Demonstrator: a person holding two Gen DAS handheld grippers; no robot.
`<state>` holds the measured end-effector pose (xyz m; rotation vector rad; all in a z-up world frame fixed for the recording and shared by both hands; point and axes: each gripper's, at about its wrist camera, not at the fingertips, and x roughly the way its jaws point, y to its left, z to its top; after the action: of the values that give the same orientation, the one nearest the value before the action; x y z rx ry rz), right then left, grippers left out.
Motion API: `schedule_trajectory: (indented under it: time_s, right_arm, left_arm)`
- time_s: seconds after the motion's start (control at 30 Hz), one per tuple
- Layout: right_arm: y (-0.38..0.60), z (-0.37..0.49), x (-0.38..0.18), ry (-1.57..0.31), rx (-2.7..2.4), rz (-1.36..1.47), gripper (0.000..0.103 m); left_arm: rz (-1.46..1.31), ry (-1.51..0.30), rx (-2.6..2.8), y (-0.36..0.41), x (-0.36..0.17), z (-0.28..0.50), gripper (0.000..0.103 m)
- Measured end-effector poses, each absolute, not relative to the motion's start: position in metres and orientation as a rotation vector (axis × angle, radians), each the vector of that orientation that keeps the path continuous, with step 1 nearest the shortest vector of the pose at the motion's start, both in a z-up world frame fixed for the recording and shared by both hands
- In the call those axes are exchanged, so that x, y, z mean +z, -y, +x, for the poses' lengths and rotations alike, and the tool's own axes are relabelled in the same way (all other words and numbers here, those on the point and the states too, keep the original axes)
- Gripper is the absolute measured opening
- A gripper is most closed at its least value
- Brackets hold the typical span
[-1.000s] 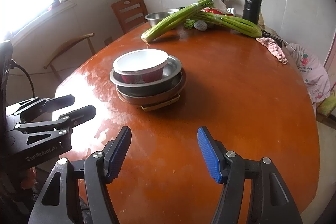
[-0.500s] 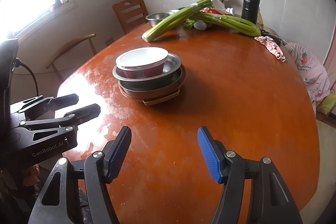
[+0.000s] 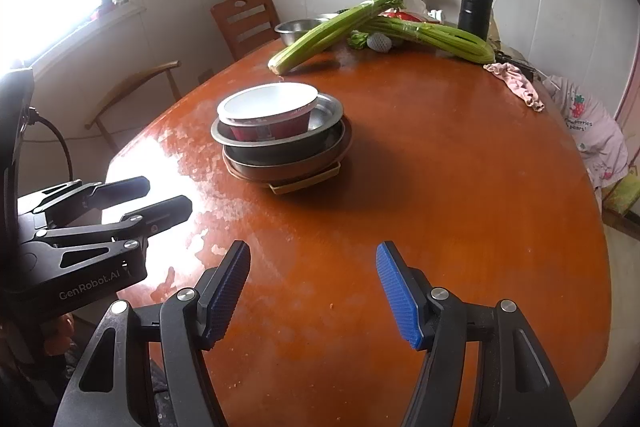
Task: Organize plates and bowls
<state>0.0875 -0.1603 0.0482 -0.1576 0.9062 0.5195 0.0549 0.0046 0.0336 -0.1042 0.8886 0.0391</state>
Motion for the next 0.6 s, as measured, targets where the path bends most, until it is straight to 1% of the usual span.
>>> schedule_trajectory:
  time_s: [0.6]
  right_arm:
    - [0.1572, 0.0893, 0.0439, -0.922, 0.521, -0.16, 0.068]
  left_arm:
    - [-0.102, -0.908, 0.041, -0.0061, 0.028, 0.059, 0.055]
